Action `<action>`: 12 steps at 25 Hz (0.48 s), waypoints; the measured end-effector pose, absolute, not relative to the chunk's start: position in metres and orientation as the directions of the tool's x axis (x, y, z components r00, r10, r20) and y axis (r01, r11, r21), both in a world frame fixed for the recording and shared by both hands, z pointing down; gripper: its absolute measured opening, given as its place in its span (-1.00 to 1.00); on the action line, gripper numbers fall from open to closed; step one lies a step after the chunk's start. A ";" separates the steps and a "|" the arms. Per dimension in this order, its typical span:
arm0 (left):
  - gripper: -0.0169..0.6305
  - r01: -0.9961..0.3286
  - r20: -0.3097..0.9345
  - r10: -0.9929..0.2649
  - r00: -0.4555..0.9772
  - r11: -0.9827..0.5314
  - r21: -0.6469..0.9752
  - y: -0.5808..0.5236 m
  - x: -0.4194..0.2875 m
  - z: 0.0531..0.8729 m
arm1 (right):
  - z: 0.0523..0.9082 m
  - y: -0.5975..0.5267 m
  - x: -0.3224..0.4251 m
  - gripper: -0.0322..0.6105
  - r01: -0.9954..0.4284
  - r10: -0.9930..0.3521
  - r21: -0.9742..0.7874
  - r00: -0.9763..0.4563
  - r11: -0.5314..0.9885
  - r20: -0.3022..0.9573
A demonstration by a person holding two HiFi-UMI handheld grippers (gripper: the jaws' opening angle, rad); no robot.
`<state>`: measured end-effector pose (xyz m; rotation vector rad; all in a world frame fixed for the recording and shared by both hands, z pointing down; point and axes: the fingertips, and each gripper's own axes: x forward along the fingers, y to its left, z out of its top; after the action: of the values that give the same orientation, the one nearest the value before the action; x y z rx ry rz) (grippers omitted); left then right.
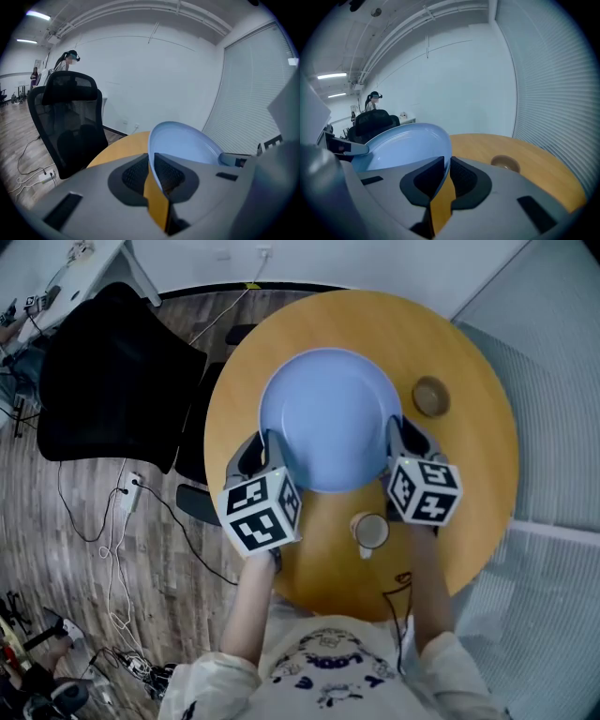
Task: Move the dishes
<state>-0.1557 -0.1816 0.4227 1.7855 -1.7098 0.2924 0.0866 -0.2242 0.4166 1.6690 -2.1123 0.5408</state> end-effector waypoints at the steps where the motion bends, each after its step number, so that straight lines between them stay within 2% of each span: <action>1: -0.83 -0.954 0.573 -0.809 0.131 0.054 0.295 -0.185 -0.162 0.427 | 0.419 -0.228 0.080 -0.79 -0.975 -0.819 -0.049 -0.209 0.217 0.534; 12: -0.83 -0.959 0.664 -0.737 0.127 0.079 0.272 -0.214 -0.205 0.502 | 0.488 -0.255 0.038 -0.79 -0.977 -0.747 -0.007 -0.170 0.215 0.643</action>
<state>-0.2045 -0.2138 0.5016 1.7053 -1.6580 0.4015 0.0375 -0.2549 0.4884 1.5881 -1.9820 0.5862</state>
